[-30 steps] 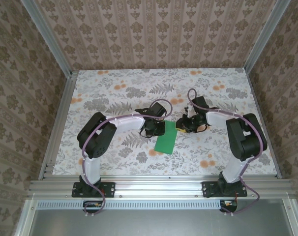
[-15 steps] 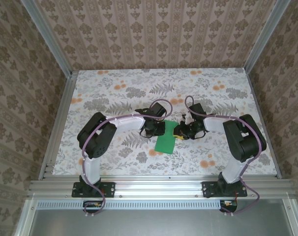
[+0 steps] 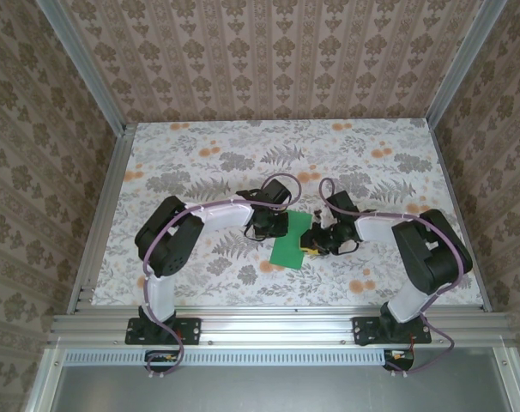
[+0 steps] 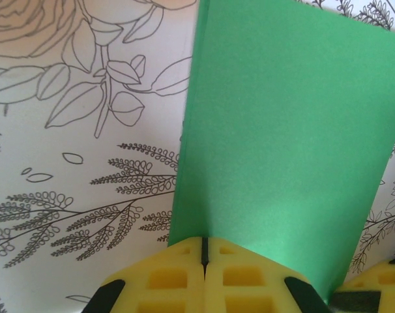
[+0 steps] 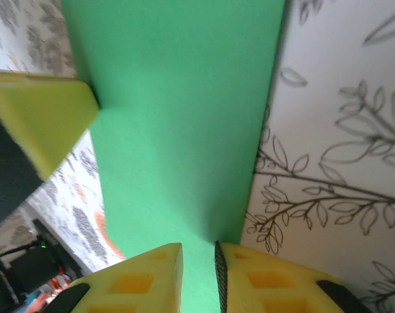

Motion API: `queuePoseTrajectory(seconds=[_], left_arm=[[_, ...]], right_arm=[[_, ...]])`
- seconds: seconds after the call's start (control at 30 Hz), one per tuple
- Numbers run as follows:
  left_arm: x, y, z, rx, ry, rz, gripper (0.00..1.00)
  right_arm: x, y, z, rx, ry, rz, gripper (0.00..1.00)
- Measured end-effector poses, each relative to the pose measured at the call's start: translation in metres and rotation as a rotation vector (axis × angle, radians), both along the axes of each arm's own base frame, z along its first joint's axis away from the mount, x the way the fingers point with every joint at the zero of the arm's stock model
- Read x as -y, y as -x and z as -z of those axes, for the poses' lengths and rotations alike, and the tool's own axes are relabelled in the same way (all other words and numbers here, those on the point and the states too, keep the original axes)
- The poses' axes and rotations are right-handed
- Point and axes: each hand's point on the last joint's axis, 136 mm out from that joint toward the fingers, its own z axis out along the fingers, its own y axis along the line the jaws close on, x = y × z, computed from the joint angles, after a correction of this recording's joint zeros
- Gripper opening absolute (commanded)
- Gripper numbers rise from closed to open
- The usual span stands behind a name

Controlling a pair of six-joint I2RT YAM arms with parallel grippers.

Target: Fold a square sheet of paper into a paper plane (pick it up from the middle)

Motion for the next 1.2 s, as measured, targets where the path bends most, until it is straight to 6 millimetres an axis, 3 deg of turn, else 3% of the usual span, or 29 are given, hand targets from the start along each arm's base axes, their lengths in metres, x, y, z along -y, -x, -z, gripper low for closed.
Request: queuePoseTrajectory(seconds=[0.4,0.6,0.77,1.03,1.2], left_arm=[[0.000,0.000,0.000,0.000,-0.001,0.000,0.05],[0.000,0.000,0.000,0.000,-0.001,0.000,0.05],[0.000,0.000,0.000,0.000,-0.001,0.000,0.05],[0.000,0.000,0.000,0.000,-0.001,0.000,0.05],[0.000,0.000,0.000,-0.001,-0.003,0.000,0.05]], right_arm=[[-0.006,0.011,-0.015,0.034,-0.032,-0.004,0.25],[-0.015,0.028,-0.002,-0.007,-0.025,-0.038,0.25],[-0.015,0.028,-0.002,-0.004,-0.025,-0.040,0.26],[-0.017,0.034,-0.023,0.046,-0.070,-0.044,0.27],[-0.018,0.055,-0.008,-0.012,-0.071,-0.065,0.27]])
